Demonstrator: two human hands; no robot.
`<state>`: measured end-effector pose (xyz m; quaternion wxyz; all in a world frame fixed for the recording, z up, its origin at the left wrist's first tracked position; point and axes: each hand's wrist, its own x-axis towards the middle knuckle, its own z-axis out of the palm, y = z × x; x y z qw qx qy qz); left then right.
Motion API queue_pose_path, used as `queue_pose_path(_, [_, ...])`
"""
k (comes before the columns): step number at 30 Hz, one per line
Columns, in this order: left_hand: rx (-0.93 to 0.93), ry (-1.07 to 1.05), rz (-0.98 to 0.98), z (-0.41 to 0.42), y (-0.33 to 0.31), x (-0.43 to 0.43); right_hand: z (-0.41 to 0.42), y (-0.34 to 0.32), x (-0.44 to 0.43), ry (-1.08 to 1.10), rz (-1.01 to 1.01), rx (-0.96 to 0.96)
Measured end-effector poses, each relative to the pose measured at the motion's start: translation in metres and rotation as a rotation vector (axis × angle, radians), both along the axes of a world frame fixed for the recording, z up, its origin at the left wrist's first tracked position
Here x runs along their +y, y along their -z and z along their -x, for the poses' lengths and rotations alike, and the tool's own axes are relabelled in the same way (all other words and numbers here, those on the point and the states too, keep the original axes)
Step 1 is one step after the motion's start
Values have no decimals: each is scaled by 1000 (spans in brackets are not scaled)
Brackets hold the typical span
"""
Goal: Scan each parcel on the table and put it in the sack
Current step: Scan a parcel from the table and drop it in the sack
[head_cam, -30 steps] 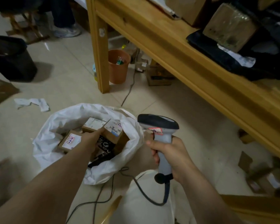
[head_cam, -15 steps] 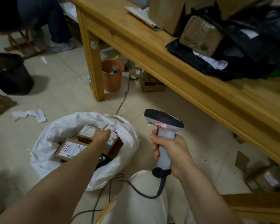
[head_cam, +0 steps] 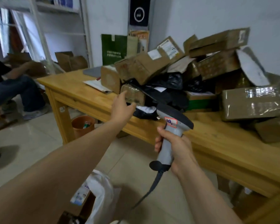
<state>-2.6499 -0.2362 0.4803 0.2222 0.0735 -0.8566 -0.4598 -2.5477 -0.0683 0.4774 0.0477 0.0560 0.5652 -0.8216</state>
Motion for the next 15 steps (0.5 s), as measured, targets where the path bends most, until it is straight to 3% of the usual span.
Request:
queue_pose_path(8, [75, -90, 232, 85, -74, 24, 34, -22, 28, 14, 37, 71])
queue_pose_path(15, [-73, -129, 300, 134, -87, 29, 59, -16, 37, 7, 38, 69])
